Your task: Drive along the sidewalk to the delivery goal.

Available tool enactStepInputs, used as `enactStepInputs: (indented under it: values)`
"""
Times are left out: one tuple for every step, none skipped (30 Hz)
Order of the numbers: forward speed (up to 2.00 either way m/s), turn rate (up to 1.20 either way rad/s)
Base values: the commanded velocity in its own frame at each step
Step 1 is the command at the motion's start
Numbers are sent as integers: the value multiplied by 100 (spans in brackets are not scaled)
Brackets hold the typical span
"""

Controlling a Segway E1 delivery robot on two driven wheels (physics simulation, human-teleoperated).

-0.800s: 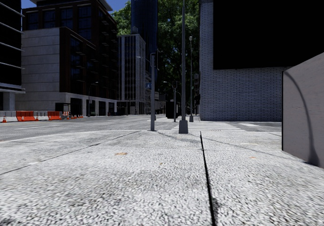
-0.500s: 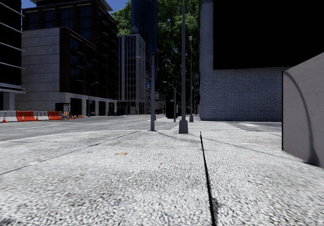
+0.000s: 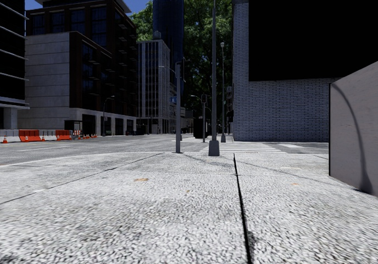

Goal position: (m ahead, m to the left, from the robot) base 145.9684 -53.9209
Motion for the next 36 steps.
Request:
enactStepInputs:
  values:
    - [0,0]
    - [0,0]
    - [0,0]
    - [0,0]
    - [0,0]
    - [0,0]
    - [30,0]
    - [186,0]
    - [194,0]
    - [194,0]
    - [196,0]
    - [197,0]
    - [197,0]
    - [197,0]
    - [197,0]
    - [197,0]
    - [197,0]
    - [197,0]
    - [197,0]
    - [197,0]
    - [197,0]
    - [197,0]
    - [197,0]
    - [197,0]
    - [199,0]
    - [200,0]
    - [200,-4]
    - [200,-4]
    - [200,-14]
    - [200,-19]
    - [200,-20]
    - [200,-20]
    - [200,-21]
    - [200,-23]
    - [200,-27]
    - [200,-28]
